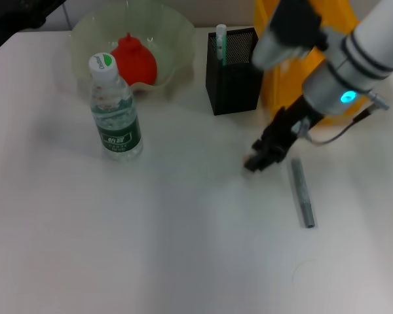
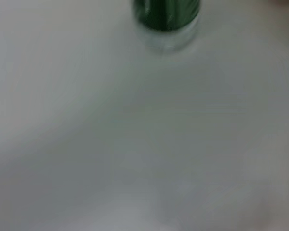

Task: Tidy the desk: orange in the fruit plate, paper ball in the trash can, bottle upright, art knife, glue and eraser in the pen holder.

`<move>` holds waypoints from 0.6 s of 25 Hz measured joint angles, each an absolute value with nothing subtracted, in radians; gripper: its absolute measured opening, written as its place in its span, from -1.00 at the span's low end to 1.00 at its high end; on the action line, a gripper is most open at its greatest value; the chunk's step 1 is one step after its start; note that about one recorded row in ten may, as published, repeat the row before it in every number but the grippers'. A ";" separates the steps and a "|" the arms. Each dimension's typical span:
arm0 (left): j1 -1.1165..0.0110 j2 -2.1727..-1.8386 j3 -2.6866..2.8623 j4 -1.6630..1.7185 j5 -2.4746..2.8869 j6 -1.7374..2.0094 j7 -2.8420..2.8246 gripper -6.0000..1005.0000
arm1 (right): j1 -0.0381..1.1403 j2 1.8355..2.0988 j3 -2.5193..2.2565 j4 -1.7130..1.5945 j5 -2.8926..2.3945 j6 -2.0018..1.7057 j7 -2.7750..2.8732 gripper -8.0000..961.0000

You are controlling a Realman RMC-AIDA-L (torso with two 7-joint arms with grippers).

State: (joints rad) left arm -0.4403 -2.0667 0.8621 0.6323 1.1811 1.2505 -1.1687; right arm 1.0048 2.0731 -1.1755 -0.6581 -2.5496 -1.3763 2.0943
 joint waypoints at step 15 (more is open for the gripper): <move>-0.438 -2.068 0.855 0.626 1.181 1.248 -1.156 0.51 | 0.791 2.082 -0.894 -0.602 -1.773 -1.049 1.521 -0.07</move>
